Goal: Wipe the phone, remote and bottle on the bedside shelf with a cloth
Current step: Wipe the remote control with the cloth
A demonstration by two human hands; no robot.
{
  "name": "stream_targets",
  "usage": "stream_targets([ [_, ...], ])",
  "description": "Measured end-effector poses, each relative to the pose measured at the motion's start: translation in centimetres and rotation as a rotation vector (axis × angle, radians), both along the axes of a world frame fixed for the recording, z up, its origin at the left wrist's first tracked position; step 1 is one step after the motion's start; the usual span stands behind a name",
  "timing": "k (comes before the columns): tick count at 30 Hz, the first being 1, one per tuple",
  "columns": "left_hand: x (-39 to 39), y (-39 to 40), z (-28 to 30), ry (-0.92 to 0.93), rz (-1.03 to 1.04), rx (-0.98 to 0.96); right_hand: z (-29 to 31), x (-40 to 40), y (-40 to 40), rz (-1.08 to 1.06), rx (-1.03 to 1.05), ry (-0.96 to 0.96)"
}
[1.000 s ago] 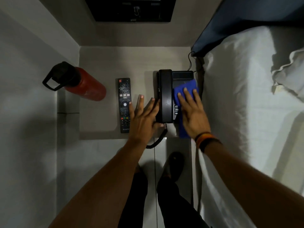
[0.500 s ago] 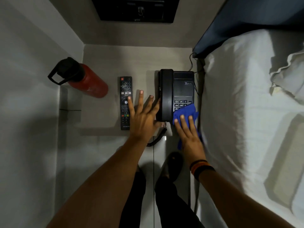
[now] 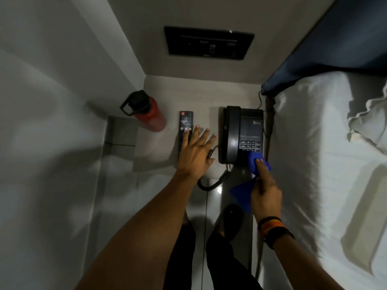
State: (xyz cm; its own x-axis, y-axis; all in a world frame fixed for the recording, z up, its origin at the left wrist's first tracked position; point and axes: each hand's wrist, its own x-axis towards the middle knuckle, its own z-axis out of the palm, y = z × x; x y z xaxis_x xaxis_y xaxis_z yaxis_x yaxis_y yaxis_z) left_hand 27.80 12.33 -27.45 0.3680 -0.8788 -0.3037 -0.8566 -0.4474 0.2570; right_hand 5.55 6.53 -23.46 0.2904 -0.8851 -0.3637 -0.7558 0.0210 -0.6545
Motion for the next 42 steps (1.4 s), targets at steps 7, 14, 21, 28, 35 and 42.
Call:
stream_targets([
  [7, 2.8, 10.1, -3.7, 0.247, 0.343, -0.040, 1.3, 13.2, -1.5, 0.360, -0.080, -0.120],
  [14, 3.9, 8.8, -7.6, 0.232, 0.253, -0.062, -6.5, 23.9, -4.5, 0.807, -0.050, 0.182],
  [21, 3.8, 7.8, -7.6, 0.116, 0.237, 0.066, -6.8, 22.4, 1.2, 0.750, -0.177, 0.320],
  [28, 3.6, 8.5, -7.6, 0.144, 0.236, 0.053, -2.1, 23.4, -2.6, 0.685, -0.041, 0.367],
  [35, 3.6, 9.0, -8.2, 0.169, 0.253, -0.041, -3.8, 25.6, -5.0, 0.793, -0.176, 0.353],
  [42, 4.2, 8.5, -7.9, 0.149, 0.218, 0.054, -6.5, 23.5, -1.0, 0.900, -0.310, 0.484],
])
